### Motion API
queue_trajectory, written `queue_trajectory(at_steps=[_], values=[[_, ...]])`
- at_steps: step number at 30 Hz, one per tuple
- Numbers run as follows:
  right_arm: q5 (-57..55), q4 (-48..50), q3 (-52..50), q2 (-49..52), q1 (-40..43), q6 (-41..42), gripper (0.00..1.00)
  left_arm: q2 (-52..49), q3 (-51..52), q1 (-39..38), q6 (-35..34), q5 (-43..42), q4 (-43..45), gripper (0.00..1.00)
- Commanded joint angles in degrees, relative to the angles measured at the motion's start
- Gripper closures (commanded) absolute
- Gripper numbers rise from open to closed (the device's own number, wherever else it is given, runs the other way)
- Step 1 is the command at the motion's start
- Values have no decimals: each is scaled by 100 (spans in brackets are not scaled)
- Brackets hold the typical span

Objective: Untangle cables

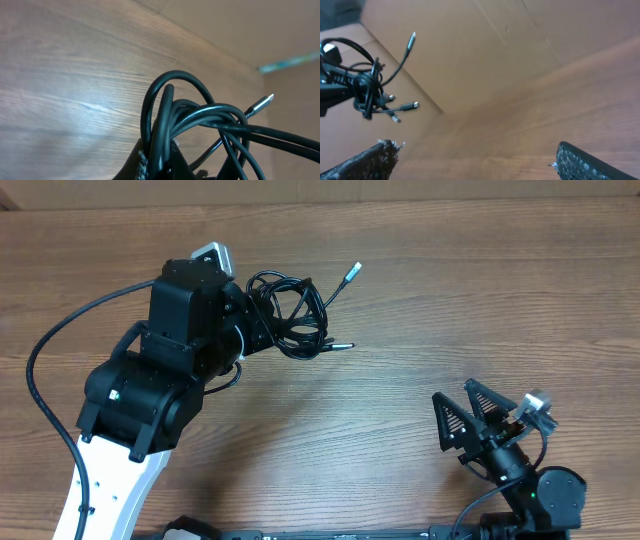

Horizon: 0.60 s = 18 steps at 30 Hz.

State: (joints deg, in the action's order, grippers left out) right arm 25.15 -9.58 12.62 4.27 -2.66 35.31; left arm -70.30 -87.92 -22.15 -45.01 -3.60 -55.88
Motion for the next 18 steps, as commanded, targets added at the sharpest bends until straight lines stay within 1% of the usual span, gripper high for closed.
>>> queue_trajectory(at_steps=[1, 3, 4, 6, 9, 11, 13, 17, 18], values=[[111, -450, 809, 573, 15, 63, 0, -48, -170, -39, -1123, -105, 22, 96], [114, -883, 1250, 925, 15, 48, 0, -74, -170, -39, -1318, -229, 20, 96], [153, -1342, 1663, 1263, 15, -81, 0, -111, -170, -39, -1475, -374, 22, 96], [155, -1956, 2234, 1779, 15, -278, 0, -179, -170, -42, -1661, -514, 24, 96], [313, -2527, 2782, 2352, 15, -278, 0, -289, -170, -55, -1676, -669, 39, 96], [643, -2761, 3115, 2743, 15, -278, 0, -389, -170, -136, -1676, -699, 39, 96], [966, -2789, 3257, 2962, 15, -278, 0, -472, -170, -256, -1676, -691, 76, 96], [1215, -2787, 3346, 3121, 15, -289, 0, -669, -170, -651, -1696, -636, 472, 96], [1257, -2789, 3348, 3121, 13, -415, 0, -726, -170, -767, -1694, -634, 616, 96]])
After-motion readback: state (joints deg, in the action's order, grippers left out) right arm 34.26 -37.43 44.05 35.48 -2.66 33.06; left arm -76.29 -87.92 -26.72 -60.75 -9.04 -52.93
